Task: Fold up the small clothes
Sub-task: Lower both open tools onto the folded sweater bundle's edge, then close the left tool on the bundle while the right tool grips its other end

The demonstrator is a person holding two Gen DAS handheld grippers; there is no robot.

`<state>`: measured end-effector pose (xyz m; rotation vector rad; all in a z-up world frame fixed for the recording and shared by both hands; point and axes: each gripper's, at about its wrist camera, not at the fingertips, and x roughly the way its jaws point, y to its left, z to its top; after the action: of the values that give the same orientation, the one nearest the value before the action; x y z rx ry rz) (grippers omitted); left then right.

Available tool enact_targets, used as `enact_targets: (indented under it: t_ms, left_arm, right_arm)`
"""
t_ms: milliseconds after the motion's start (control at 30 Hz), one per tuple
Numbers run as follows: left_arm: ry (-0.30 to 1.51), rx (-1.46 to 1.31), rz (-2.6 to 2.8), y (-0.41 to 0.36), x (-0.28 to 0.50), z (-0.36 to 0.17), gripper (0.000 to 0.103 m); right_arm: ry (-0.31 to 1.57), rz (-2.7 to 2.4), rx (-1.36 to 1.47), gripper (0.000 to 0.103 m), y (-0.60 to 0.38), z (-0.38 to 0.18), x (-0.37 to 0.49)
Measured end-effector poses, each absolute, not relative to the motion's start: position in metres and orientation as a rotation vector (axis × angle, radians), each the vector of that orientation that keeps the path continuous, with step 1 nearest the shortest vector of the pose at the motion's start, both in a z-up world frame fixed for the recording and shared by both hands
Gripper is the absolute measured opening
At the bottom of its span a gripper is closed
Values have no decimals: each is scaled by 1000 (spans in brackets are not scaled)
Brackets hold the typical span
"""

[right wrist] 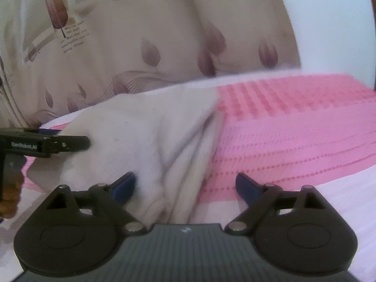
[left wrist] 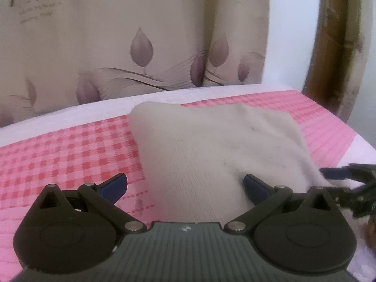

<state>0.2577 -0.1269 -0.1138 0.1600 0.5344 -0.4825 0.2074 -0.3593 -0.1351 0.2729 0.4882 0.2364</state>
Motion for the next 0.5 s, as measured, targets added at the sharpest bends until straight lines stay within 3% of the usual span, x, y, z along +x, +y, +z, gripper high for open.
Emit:
enact_targets:
  t_ms: [333,500]
  left_arm:
    - [705,-85,-729,-107,306,-136,103]
    - [708,-128,-793,-101,315,-142,101]
  right_arm:
    - [565,426,358,92,-379,-129,253]
    - [587,506,390,93,-384,-129,273]
